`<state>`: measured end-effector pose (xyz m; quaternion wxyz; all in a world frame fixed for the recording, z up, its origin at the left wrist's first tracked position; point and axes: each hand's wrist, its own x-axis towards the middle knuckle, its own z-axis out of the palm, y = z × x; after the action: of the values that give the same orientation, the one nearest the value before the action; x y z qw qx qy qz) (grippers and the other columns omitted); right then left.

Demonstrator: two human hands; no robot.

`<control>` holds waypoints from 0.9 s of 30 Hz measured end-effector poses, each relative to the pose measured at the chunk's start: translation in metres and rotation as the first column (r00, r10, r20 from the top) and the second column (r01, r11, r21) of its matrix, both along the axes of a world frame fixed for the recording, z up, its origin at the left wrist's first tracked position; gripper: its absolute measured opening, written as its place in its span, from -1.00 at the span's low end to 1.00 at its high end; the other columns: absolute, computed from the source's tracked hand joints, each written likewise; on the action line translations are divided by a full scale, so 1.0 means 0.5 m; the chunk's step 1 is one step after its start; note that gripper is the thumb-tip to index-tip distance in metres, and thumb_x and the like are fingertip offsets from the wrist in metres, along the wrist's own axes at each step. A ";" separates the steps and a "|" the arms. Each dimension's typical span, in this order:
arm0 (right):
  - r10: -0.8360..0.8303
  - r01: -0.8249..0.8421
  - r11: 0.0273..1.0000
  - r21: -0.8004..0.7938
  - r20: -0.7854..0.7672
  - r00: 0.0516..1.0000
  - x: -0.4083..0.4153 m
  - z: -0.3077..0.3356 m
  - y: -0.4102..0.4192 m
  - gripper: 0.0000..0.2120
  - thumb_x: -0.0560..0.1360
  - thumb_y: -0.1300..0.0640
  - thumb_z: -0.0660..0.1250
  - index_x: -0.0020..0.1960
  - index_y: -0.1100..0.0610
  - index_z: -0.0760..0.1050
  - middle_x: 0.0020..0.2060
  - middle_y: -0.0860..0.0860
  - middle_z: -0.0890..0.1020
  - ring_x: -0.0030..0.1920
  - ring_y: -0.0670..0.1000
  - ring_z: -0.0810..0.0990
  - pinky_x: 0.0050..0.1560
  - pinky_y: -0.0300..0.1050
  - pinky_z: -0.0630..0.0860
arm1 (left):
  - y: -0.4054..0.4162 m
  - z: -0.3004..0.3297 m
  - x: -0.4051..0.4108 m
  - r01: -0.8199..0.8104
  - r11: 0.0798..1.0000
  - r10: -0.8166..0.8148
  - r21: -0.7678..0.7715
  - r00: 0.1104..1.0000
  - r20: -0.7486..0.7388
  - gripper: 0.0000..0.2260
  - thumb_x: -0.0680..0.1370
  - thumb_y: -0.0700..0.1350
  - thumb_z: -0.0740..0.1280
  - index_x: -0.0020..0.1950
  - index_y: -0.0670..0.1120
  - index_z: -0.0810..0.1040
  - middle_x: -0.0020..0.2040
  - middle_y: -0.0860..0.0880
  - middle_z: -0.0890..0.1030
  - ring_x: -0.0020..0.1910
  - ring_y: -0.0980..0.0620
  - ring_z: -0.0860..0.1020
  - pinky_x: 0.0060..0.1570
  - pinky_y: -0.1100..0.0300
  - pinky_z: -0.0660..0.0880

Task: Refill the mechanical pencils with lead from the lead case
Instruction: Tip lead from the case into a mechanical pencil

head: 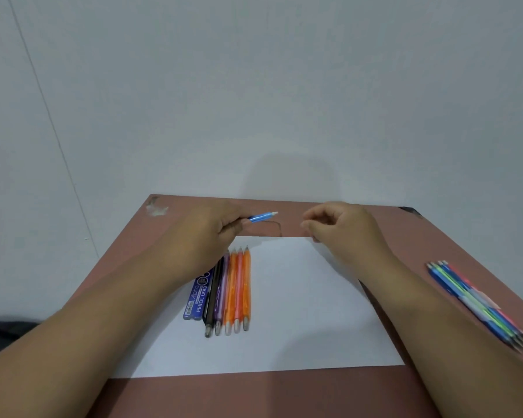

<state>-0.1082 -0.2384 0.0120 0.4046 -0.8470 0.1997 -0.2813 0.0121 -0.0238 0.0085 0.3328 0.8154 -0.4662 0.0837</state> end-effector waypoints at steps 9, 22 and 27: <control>-0.010 -0.088 0.934 -0.347 -0.269 0.963 0.013 -0.020 -0.005 -0.76 0.54 0.20 0.34 0.14 0.03 0.70 -0.02 -0.09 0.72 -0.03 -0.11 0.63 -0.04 -0.36 0.44 | -0.001 -0.006 0.004 -0.001 1.000 0.000 -0.003 1.000 -0.030 -0.76 0.66 -0.03 0.28 0.29 0.09 0.62 -0.07 0.22 0.57 -0.08 0.20 0.53 -0.09 0.26 0.48; -0.004 -0.078 0.960 -0.268 -0.292 0.957 0.010 -0.026 -0.019 -0.85 0.49 0.16 0.42 0.04 0.14 0.67 -0.13 -0.08 0.70 -0.03 -0.04 0.66 0.00 -0.23 0.57 | -0.001 -0.010 0.004 -0.004 1.000 0.003 -0.007 0.999 -0.049 -0.76 0.64 -0.01 0.30 0.28 0.12 0.62 -0.07 0.24 0.57 -0.06 0.21 0.53 -0.07 0.23 0.48; 0.060 -0.080 0.976 -0.203 -0.100 0.993 -0.004 -0.013 -0.008 -0.75 0.47 0.10 0.51 0.13 -0.09 0.67 -0.16 -0.15 0.64 -0.21 -0.23 0.57 -0.17 -0.44 0.44 | -0.005 -0.014 0.004 -0.002 1.000 0.001 -0.017 0.999 -0.039 -0.75 0.63 0.00 0.32 0.29 0.12 0.62 -0.10 0.26 0.55 -0.07 0.26 0.52 -0.14 0.34 0.37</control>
<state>-0.1104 -0.2422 0.0055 0.3141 -0.9032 0.1581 -0.2461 0.0139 -0.0262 0.0017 0.3488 0.8142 -0.4584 0.0721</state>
